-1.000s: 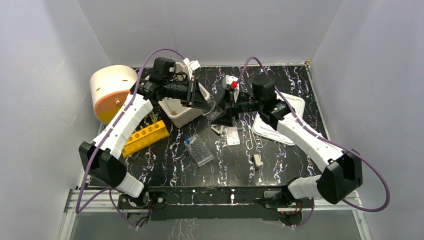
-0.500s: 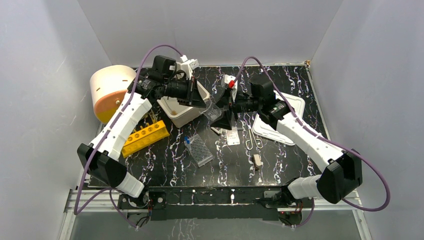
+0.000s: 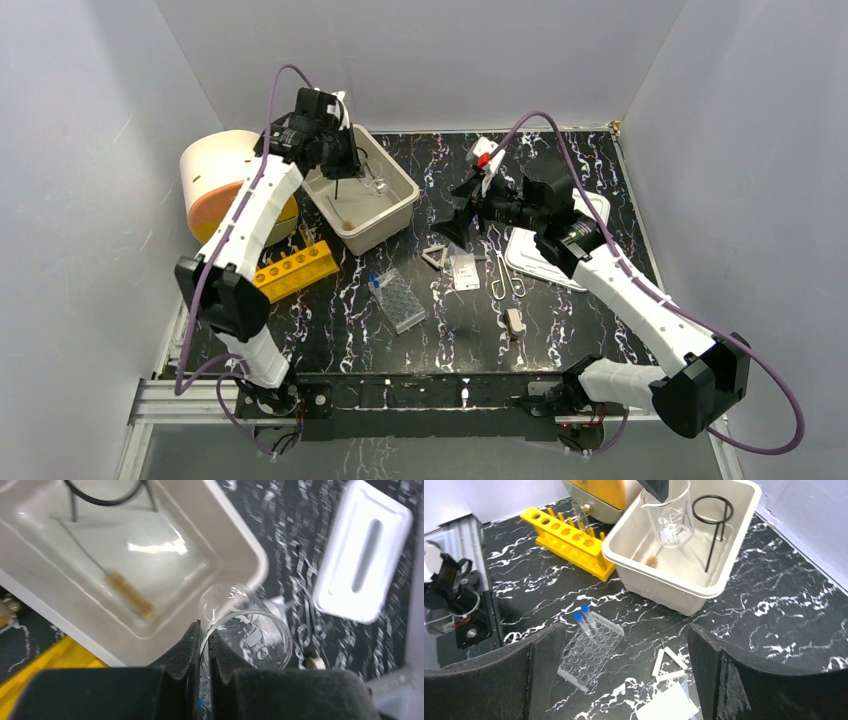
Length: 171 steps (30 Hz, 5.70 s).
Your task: Organize the chemistry lab equipment
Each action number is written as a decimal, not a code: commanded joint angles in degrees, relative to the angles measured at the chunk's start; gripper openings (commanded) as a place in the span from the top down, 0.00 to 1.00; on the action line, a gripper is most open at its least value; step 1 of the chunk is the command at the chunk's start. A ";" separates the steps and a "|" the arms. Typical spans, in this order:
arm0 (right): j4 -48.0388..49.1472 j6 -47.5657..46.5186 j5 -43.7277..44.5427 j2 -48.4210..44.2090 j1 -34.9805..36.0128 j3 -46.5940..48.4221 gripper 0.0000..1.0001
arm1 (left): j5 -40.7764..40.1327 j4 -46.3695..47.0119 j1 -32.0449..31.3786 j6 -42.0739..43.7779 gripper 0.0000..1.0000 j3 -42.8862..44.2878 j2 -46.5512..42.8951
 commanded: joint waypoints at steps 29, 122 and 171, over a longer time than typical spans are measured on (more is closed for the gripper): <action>-0.68 11.10 14.89 -3.64 -0.13 -8.33 0.01 | -17.22 10.46 -2.73 -14.68 1.00 -3.52 22.46; -16.91 -25.75 13.15 38.07 -5.75 5.08 0.78 | 8.70 9.36 -0.55 -8.08 0.02 -8.10 -6.84; 27.37 42.31 -15.68 28.14 -2.26 12.26 0.90 | 12.04 44.51 -2.55 -29.20 0.24 -33.97 -19.94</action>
